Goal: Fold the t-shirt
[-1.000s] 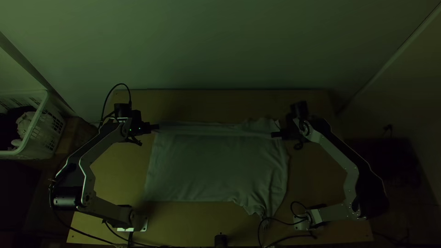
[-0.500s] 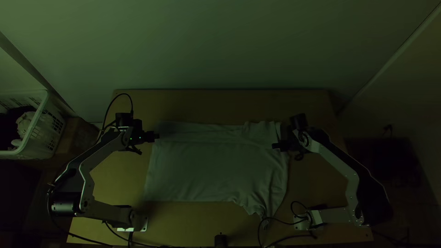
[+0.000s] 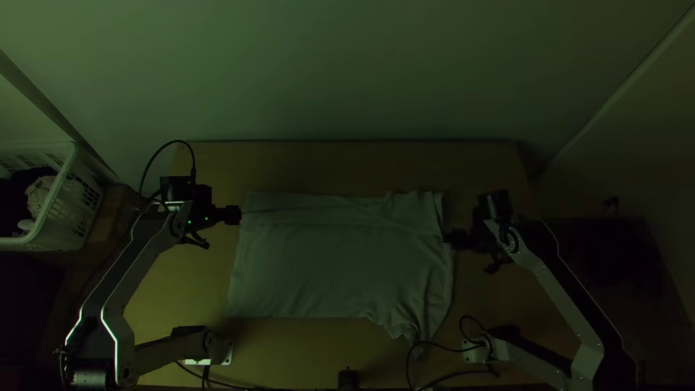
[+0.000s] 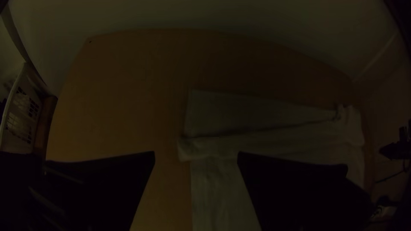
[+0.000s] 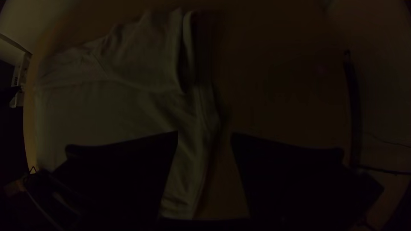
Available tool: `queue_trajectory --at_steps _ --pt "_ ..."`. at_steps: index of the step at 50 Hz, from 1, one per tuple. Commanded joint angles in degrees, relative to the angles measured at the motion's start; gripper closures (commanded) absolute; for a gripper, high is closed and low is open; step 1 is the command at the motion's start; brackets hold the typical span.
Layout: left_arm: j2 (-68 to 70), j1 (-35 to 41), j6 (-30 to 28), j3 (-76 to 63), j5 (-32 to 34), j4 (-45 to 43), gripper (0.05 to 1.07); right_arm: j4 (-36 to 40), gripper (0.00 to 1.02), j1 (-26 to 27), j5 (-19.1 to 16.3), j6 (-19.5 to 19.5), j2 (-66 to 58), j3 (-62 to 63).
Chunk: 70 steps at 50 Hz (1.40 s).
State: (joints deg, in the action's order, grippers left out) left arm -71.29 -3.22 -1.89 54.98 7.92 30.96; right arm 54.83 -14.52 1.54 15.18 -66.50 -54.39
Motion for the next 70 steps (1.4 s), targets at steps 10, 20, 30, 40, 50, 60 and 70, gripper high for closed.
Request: queue_trajectory --at_steps 10,20,30,40,50,60,70 --pt "12.49 -0.38 -7.34 -1.1 -0.54 14.92 0.1 15.22 0.15 -2.26 0.3 1.61 6.47 -3.0" --pt "20.57 -0.47 -11.12 -4.27 -3.79 23.09 0.1 19.26 0.15 -8.06 -0.4 9.78 13.85 2.1" --pt "20.05 -0.38 -10.85 -4.09 -4.76 34.52 0.1 19.62 0.16 -14.39 -5.58 17.52 16.31 8.86" --pt "19.17 0.06 -10.41 -4.88 -4.85 41.11 0.1 18.47 0.16 -17.56 -11.38 21.38 15.0 14.75" --pt "18.38 -0.47 -10.68 -5.67 -4.85 41.55 0.1 16.28 0.16 -18.87 -14.9 21.21 11.13 17.74" --pt "17.76 -0.2 -10.94 -6.29 -4.85 40.93 0.1 11.27 0.21 -18.87 -18.15 20.24 6.29 20.55" --pt "17.15 -0.29 -12.0 -6.73 -4.85 40.49 0.1 7.4 0.25 -19.05 -19.47 19.36 0.67 21.34"
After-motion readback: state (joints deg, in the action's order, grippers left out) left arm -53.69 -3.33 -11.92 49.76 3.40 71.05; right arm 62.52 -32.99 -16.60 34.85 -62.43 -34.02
